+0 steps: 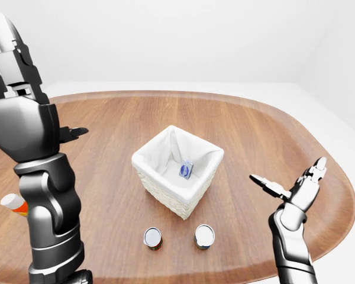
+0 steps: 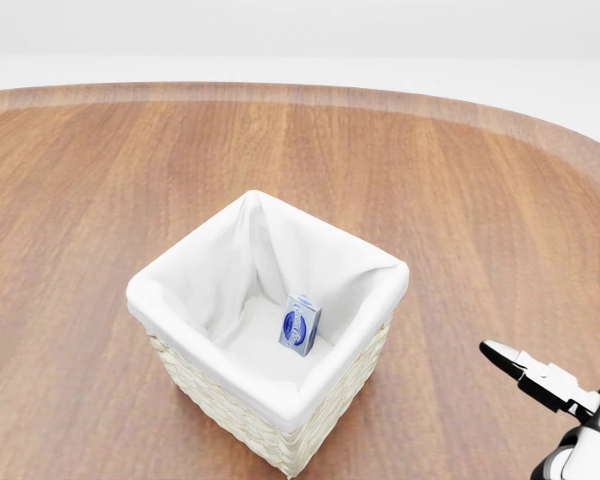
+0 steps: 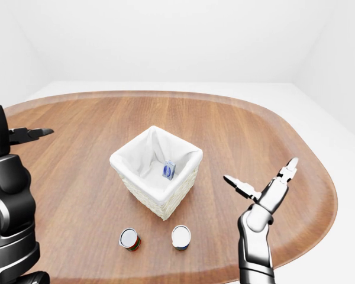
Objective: Pick up the alphabet soup and the cream cheese box, and put them in the basket.
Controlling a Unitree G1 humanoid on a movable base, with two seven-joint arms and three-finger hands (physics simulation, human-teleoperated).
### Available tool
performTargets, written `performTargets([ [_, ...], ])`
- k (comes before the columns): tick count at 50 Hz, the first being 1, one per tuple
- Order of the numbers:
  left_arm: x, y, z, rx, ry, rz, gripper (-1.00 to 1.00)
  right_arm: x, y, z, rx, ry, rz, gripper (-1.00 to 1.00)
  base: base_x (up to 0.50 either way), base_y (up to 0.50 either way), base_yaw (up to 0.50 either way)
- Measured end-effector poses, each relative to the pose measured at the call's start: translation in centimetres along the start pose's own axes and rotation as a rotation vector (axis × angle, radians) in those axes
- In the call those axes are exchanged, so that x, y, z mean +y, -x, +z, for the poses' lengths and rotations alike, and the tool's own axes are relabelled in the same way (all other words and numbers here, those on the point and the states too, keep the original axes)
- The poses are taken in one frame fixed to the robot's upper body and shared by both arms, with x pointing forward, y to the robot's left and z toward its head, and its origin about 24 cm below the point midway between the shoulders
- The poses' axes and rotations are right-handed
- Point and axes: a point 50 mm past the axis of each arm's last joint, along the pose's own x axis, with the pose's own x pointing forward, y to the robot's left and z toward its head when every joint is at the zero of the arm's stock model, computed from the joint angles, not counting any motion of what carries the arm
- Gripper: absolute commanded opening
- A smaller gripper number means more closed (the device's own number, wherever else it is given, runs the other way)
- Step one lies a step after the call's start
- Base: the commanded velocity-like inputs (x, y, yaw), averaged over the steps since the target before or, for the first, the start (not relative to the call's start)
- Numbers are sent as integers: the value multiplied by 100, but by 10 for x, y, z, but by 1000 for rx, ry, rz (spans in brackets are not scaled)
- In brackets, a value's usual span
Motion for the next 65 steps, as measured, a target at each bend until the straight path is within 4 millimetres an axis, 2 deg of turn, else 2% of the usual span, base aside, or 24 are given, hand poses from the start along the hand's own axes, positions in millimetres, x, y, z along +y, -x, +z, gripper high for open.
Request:
performTargets([
  [23, -6, 2, 1, 2, 8, -31, 100, -1, 20, -29, 108, 79, 78, 100, 0, 0, 0],
  [39, -15, 3, -2, 8, -16, -62, 100, 2, 38, -51, 199, 122, 253, 100, 0, 0, 0],
  [65, -22, 7, -2, 13, -20, -121, 100, 6, 79, -87, 390, 140, 528, 100, 0, 0, 0],
])
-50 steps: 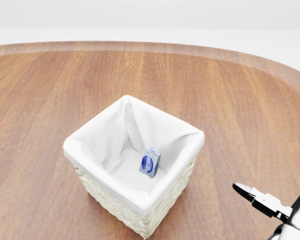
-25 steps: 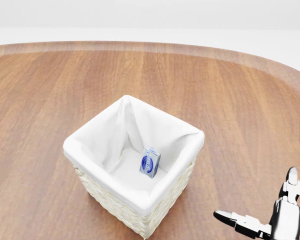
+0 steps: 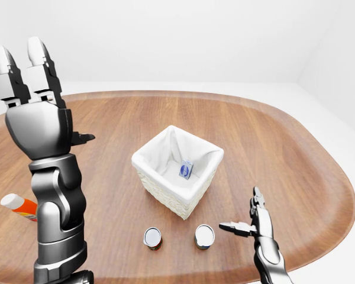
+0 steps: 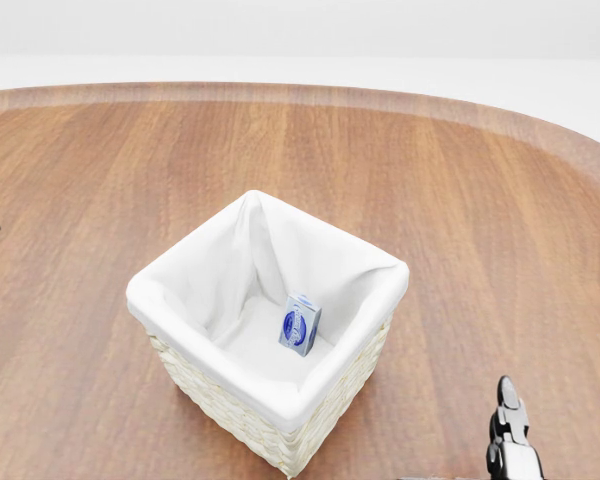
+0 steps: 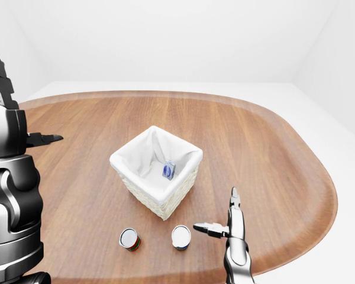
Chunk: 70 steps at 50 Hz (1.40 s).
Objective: Pick up the alphabet soup and the cream cheese box, and put them in the basket.
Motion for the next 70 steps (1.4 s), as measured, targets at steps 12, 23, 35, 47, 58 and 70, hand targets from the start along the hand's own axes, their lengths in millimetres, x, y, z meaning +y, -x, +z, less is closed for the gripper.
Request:
performTargets([
  [12, -2, 1, 0, 1, -1, -19, 100, 8, 6, -8, 28, 18, 60, 100, 0, 0, 0],
  [23, -4, 2, 0, 2, -2, -29, 100, 14, 12, -14, 45, 67, 107, 100, 0, 0, 0],
  [35, -2, 2, 0, 3, 4, -25, 100, 18, 17, -17, 47, 147, 115, 100, 0, 0, 0],
  [47, 0, 2, 1, 1, 2, -10, 100, 23, 22, -16, 21, 256, 99, 100, 0, 0, 0],
  [58, 0, 3, 1, -2, -8, 1, 100, 28, 26, -15, -10, 342, 89, 100, 0, 0, 0],
  [70, 0, 3, 2, -4, -12, 2, 100, 36, 28, -18, -23, 401, 103, 100, 0, 0, 0],
])
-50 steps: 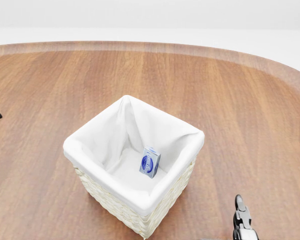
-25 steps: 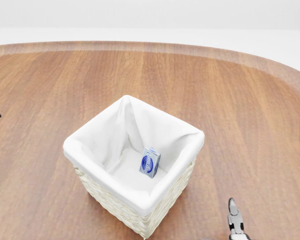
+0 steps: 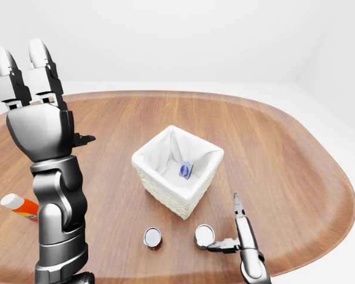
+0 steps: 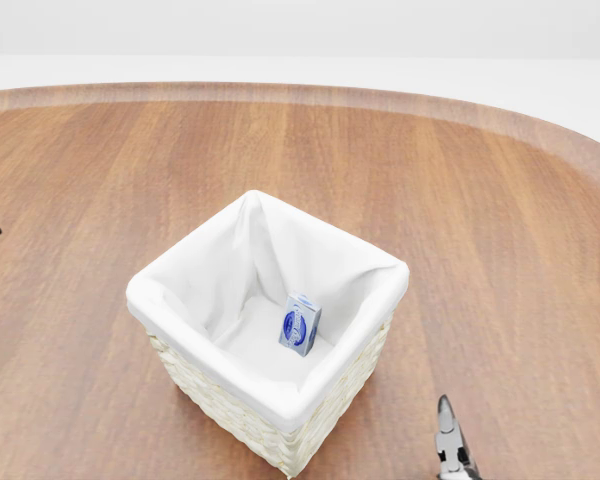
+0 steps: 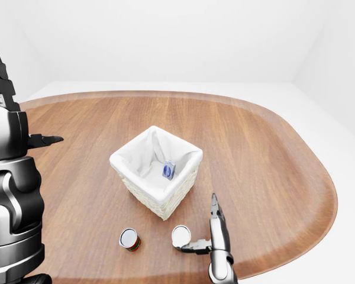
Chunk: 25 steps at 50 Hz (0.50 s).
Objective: Pick up the alphabet soup and the cream cheese box, and put them in the basket.
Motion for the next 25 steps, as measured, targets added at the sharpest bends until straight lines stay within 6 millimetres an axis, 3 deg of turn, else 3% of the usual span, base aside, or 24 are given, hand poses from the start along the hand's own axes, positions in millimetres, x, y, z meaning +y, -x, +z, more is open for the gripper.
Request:
performTargets([
  [25, 1, 1, 0, -2, -8, 5, 100, 24, 0, 7, -33, 47, 52, 100, 0, 0, 0],
])
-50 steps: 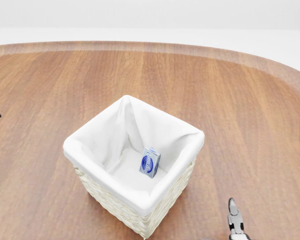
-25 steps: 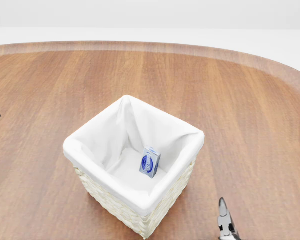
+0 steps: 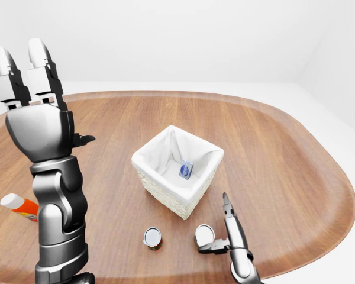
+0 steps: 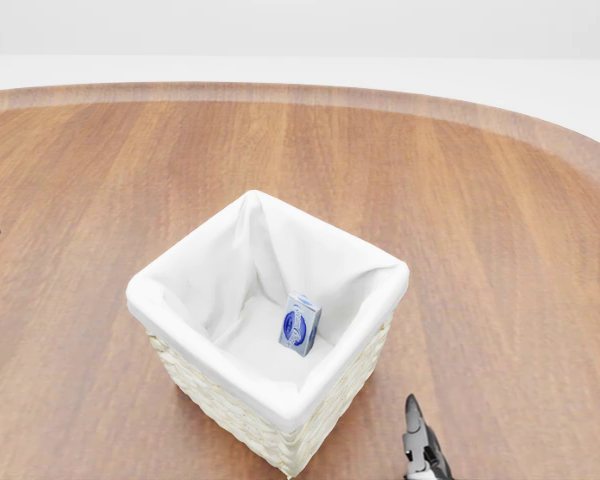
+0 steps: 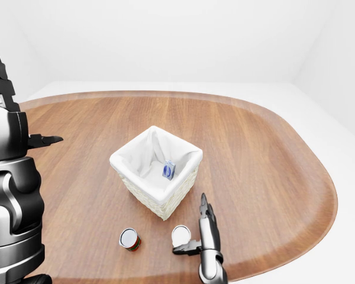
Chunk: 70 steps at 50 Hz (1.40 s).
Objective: Pick up the alphabet soup and the cream cheese box, and put them in the basket.
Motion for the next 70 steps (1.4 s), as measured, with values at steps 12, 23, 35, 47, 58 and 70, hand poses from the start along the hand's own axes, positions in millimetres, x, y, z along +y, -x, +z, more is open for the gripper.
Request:
performTargets([
  [12, 0, 1, 0, -1, -6, 2, 100, 14, 3, -1, -1, 40, 31, 100, 0, 0, 0],
  [23, 0, 1, 0, 0, -6, 1, 100, 24, 4, -9, 20, 90, 49, 100, 0, 0, 0],
  [35, 0, 1, 0, -1, -8, -2, 100, 29, 5, -12, 29, 117, 60, 100, 0, 0, 0],
  [47, 0, 1, 0, -2, -7, -4, 100, 34, 5, -13, 31, 139, 70, 100, 0, 0, 0],
  [58, -1, 2, 0, 1, -4, -5, 100, 36, 3, -14, 37, 148, 64, -100, 0, 0, 0],
  [70, 0, 2, 0, 1, -2, -5, 100, 27, -3, -13, 39, 133, 23, -100, 0, 0, 0],
])
